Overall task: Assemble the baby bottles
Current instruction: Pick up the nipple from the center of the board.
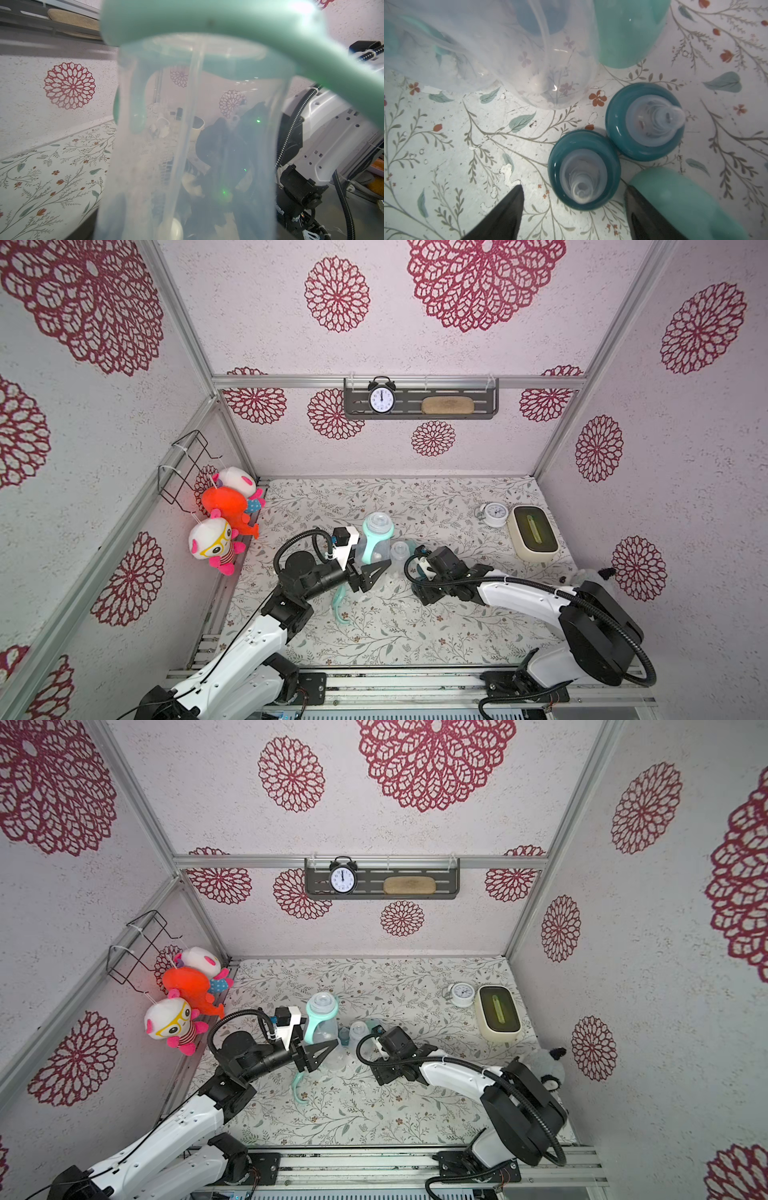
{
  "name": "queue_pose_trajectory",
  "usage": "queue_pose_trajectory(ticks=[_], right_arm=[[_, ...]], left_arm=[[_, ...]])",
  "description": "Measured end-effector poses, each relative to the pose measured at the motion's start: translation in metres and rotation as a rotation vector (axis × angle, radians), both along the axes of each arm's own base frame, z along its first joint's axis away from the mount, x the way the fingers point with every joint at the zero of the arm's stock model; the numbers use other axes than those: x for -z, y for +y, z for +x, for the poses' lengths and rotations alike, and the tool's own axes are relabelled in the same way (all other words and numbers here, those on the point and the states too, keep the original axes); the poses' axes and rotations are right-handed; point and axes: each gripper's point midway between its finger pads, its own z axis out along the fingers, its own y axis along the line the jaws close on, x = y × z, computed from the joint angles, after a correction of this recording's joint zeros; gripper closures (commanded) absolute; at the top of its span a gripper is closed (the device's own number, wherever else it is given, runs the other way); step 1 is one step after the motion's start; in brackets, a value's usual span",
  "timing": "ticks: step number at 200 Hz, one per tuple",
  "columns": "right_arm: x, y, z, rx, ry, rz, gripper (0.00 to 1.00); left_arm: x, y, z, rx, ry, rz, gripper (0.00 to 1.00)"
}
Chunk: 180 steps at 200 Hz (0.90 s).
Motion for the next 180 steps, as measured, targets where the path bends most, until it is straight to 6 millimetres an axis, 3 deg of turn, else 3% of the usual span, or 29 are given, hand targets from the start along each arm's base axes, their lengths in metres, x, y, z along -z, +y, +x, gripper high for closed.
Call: queue_pose_trajectory(ticks=[92, 180], right_arm=[[0.024, -0.001, 0.006, 0.007, -0.017, -0.023, 0.24], [0.027, 0.003, 0.013, 0.016, -0.040, -0.019, 0.26]], left_arm=[[0.000, 0.000, 0.000, -0.002, 0.001, 0.001, 1.00], [0.004, -0.001, 0.002, -0.002, 0.012, 0.007, 1.00]])
